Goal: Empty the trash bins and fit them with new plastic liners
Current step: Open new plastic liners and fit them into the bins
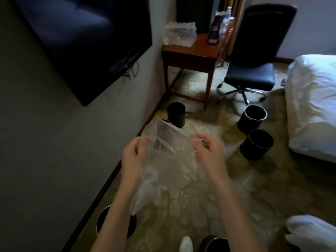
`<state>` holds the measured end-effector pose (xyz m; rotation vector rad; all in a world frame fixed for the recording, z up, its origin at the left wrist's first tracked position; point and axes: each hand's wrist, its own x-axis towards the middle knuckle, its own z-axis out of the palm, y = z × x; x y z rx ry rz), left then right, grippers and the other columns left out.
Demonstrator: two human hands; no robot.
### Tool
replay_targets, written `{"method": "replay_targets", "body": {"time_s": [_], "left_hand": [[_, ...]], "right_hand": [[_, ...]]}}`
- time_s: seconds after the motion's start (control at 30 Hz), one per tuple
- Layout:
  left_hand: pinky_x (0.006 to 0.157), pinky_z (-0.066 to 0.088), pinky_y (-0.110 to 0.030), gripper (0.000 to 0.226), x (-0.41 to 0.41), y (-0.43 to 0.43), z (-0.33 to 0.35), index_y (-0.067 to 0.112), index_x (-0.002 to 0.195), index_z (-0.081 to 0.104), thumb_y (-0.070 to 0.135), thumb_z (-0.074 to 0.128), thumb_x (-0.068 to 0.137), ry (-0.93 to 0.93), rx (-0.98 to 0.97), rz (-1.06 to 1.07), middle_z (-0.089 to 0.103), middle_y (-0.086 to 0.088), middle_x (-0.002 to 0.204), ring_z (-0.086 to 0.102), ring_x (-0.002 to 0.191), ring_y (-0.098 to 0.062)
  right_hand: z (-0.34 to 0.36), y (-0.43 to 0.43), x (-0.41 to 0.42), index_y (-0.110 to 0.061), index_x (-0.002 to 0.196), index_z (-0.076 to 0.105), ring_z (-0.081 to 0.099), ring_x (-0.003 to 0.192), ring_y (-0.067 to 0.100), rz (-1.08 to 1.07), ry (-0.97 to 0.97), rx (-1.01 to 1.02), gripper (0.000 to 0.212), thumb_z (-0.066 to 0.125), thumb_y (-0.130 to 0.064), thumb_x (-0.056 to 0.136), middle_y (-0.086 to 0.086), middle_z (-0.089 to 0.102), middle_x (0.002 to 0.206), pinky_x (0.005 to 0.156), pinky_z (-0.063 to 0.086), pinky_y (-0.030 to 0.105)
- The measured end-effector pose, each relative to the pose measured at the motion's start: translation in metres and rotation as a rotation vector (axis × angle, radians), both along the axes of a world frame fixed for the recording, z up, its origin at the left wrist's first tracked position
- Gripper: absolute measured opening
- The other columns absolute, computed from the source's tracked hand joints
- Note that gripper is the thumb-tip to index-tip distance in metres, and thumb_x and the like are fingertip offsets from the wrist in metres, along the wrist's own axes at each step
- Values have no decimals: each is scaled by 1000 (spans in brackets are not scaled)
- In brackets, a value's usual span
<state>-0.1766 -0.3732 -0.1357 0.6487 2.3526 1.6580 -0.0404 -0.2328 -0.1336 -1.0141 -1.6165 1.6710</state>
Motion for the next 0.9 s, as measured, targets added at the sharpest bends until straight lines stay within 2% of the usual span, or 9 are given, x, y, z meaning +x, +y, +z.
{"method": "replay_targets", "body": {"time_s": [0.2, 0.33, 0.47, 0.5, 0.57, 0.67, 0.77, 0.83, 0.9], "left_hand": [[57, 43, -43, 37, 20, 94, 2, 22, 79, 67, 41, 46, 102, 47, 8, -169, 40, 8, 56, 41, 55, -14], [60, 41, -34, 35, 49, 147, 7, 23, 74, 64, 32, 47, 103, 33, 78, -290, 53, -21, 70, 49, 63, -17], [53, 35, -24, 30, 77, 191, 12, 22, 82, 67, 28, 47, 103, 29, 118, -374, 46, -1, 61, 41, 54, -4], [53, 34, -25, 29, 83, 202, 12, 21, 83, 67, 28, 47, 103, 20, 129, -389, 44, 3, 60, 40, 53, -5], [53, 33, -27, 27, 95, 224, 16, 22, 85, 68, 27, 48, 102, 6, 159, -430, 42, 7, 58, 40, 53, -6], [55, 36, -24, 25, 105, 256, 17, 21, 88, 71, 22, 50, 101, -12, 218, -486, 51, -3, 61, 46, 58, -6], [52, 35, -18, 26, 100, 286, 13, 18, 85, 71, 23, 51, 101, -43, 271, -524, 49, 7, 58, 44, 55, -3], [51, 33, -20, 30, 91, 305, 10, 25, 76, 67, 25, 50, 101, -53, 282, -565, 46, 11, 56, 41, 53, -3], [49, 30, -18, 40, 78, 328, 7, 35, 63, 58, 26, 51, 101, -75, 299, -621, 44, 13, 53, 38, 52, -1]], "right_hand": [[-2, 71, 53, -28, 97, 70, 54, 53, -3, -236, -2, -23, 6, 65, -29, 92, -13, 65, 64, 48, 41, 14], [3, 99, 90, -28, 96, 69, 63, 63, 4, -362, -26, -12, 6, 65, -31, 92, -6, 71, 76, 51, 48, 15], [16, 107, 119, -22, 104, 66, 69, 84, 19, -454, -26, 2, 18, 73, -25, 87, 1, 71, 91, 72, 57, 34], [21, 107, 125, -23, 106, 64, 67, 87, 18, -496, -51, 37, 25, 76, -26, 85, 0, 69, 96, 76, 57, 36], [34, 107, 135, -28, 107, 57, 61, 84, 10, -608, -157, 209, 33, 78, -32, 82, -7, 63, 94, 71, 52, 26], [58, 108, 138, -30, 94, 53, 51, 70, 6, -740, -400, 675, 19, 70, -37, 88, -13, 52, 80, 63, 40, 14], [66, 125, 119, -25, 78, 55, 45, 60, 5, -585, -463, 929, 20, 56, -34, 95, -15, 45, 65, 56, 37, 18], [56, 146, 101, -21, 81, 60, 53, 62, 6, -355, -511, 784, 25, 49, -30, 101, -11, 56, 67, 62, 45, 25], [39, 176, 83, -18, 98, 64, 62, 81, 12, -134, -676, 528, 26, 42, -30, 104, -1, 67, 89, 78, 50, 34]]}}
